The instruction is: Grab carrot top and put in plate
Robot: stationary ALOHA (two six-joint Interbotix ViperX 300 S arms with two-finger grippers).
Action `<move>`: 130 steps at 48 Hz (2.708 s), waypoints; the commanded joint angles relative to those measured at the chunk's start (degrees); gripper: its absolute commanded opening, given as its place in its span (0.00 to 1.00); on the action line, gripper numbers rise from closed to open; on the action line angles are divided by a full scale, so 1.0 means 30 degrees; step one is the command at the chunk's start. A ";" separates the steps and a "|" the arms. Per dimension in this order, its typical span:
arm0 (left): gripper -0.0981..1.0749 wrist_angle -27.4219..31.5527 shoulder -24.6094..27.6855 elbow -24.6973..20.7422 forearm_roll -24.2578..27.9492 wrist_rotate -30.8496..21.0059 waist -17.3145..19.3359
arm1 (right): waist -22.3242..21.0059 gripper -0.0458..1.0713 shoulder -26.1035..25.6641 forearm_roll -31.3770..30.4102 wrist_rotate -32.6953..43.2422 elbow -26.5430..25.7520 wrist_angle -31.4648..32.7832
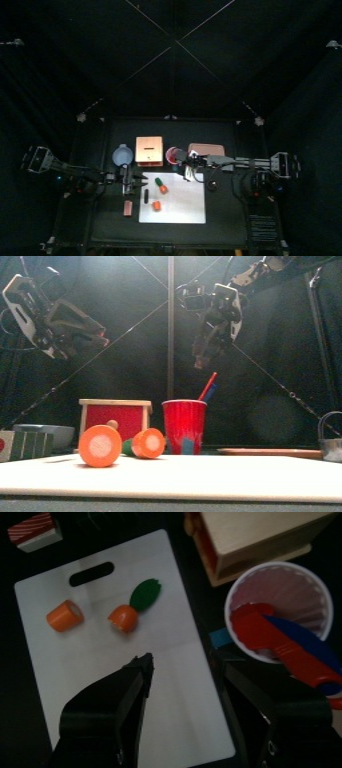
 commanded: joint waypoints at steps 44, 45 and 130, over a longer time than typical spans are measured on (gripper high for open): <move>0.70 -0.0029 -0.0029 0.0381 0.0000 0.0000 0.0088 | 0.1641 0.80 0.8057 0.4219 0.0000 -0.3955 -0.3252; 0.69 -0.0059 -0.0029 0.0381 0.0000 -0.0029 0.0059 | 0.1641 0.80 0.8145 0.4160 0.0029 -0.3984 -0.3252; 0.69 -0.0029 -0.0029 0.0439 -0.0029 -0.0117 0.0059 | -0.2227 0.55 -0.1875 0.1846 -0.0059 0.4277 0.1436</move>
